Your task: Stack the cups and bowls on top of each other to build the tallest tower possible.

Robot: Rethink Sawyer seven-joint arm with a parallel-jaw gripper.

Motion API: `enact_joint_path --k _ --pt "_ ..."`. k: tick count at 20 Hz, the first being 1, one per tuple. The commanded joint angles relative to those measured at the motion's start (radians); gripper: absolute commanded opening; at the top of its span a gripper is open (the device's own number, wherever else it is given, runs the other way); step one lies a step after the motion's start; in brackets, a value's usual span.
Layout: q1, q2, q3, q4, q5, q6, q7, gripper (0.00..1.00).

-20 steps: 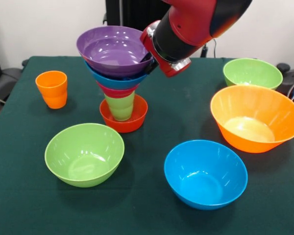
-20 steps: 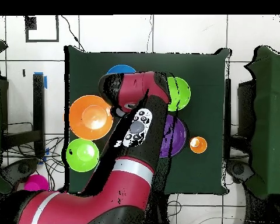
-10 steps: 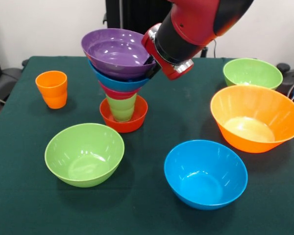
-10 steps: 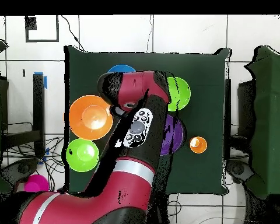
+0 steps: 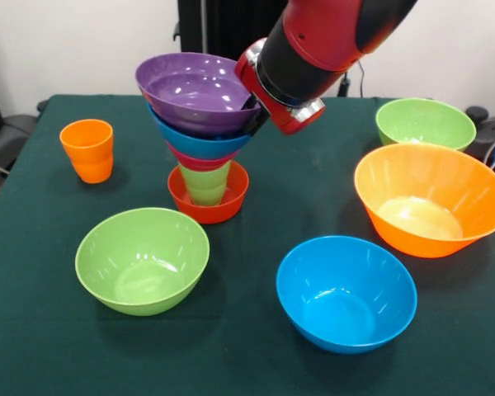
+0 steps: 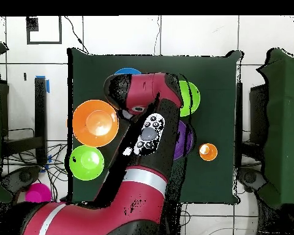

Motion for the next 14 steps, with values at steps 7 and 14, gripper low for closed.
enact_joint_path --k 7,14 --pt "-0.043 -0.015 0.179 0.062 0.023 -0.066 -0.097 0.0" --pt "-0.041 -0.013 0.173 0.077 0.017 0.005 -0.056 0.0"
